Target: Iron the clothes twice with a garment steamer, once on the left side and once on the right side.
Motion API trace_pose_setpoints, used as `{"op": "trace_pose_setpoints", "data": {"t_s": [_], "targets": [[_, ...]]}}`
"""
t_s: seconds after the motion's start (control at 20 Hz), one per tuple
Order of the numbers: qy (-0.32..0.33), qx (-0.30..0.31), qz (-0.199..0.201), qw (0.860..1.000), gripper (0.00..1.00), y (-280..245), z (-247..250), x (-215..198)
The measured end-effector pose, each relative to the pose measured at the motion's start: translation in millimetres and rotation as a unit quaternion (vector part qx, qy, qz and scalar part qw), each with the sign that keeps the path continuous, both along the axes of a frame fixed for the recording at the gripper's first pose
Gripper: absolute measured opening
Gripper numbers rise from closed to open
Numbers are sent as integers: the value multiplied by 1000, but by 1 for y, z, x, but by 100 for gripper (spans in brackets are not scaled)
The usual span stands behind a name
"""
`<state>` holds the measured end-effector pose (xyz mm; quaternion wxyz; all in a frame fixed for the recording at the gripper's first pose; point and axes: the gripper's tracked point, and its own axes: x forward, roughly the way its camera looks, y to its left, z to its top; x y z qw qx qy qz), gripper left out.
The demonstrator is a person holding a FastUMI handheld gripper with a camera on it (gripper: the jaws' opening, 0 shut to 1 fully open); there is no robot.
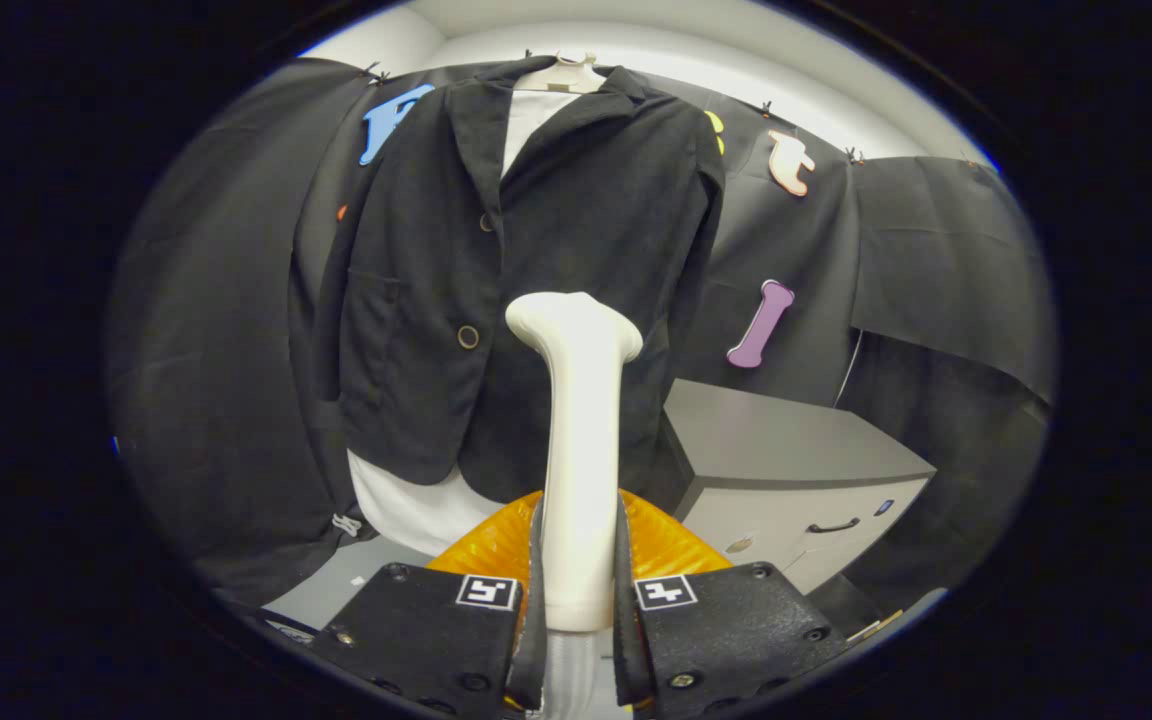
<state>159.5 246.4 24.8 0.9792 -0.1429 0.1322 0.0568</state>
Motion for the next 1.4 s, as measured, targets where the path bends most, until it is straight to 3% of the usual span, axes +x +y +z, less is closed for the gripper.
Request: {"op": "trace_pose_setpoints", "data": {"t_s": [0.6, 0.8, 1.05, 1.4], "targets": [[103, -16, -15, 994, 30, -18, -91, -20], [120, -23, -16, 992, 30, -20, -98, -18], [92, -14, -9, 996, 30, -12, -77, -30], [0, 7, 15, 1000, 30, 38, 41, -46]]}}
